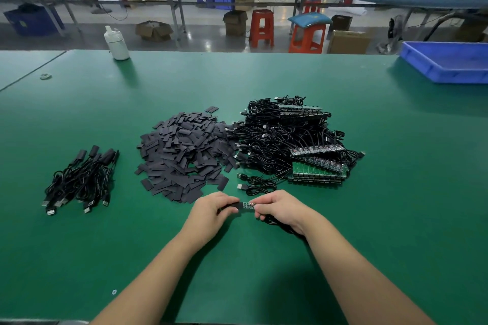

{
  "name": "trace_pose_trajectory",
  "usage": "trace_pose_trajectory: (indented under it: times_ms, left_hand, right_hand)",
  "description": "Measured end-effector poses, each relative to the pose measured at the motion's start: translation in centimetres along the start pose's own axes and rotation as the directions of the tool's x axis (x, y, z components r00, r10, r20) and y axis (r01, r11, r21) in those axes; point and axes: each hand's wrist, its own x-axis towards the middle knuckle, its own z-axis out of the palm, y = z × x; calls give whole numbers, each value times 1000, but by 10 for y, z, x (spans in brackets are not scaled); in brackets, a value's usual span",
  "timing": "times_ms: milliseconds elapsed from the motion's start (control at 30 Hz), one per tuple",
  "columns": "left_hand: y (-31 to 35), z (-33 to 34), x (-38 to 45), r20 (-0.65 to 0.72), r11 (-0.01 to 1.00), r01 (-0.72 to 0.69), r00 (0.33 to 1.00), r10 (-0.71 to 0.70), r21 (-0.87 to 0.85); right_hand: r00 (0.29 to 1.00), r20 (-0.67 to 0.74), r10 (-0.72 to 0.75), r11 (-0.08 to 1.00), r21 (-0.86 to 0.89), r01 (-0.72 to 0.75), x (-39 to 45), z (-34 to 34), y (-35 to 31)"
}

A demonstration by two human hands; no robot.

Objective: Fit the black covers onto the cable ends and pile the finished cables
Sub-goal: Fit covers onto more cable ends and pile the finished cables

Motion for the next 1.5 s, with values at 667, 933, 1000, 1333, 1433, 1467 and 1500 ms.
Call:
trace_pose_trajectory:
  times_ms: [667, 933, 1000, 1333, 1433, 1467, 1500]
  left_hand:
    - [13, 11, 12, 107, 975, -156, 984, 140, 155]
    - [15, 11, 11, 53, 986, -143, 989, 139, 81]
    - [17, 12, 10, 24, 993, -111, 994, 110, 41]
    - [16, 14, 10, 33, 993, -111, 993, 109, 41]
    - [15, 15, 10, 66, 985, -148, 988, 142, 89]
    - [15, 16, 10, 72, 984, -150, 987, 144, 97]
    - [15, 17, 10, 73, 984, -150, 987, 142, 101]
  right_hand:
    - [999, 23, -29, 999, 36, 28, 3, 0, 4]
    - [998, 59, -25, 999, 42, 23, 0, -2, 1]
    - [999, 44, -16, 998, 61, 13, -1, -3, 0]
    - [999, 37, -40, 998, -46, 42, -3, -1, 0]
    - [996, 55, -73, 996, -54, 76, -3, 1, -1]
    - [995, 57, -78, 995, -63, 82, -4, 1, -2]
    - [995, 56, -82, 993, -75, 86, -4, 1, -2]
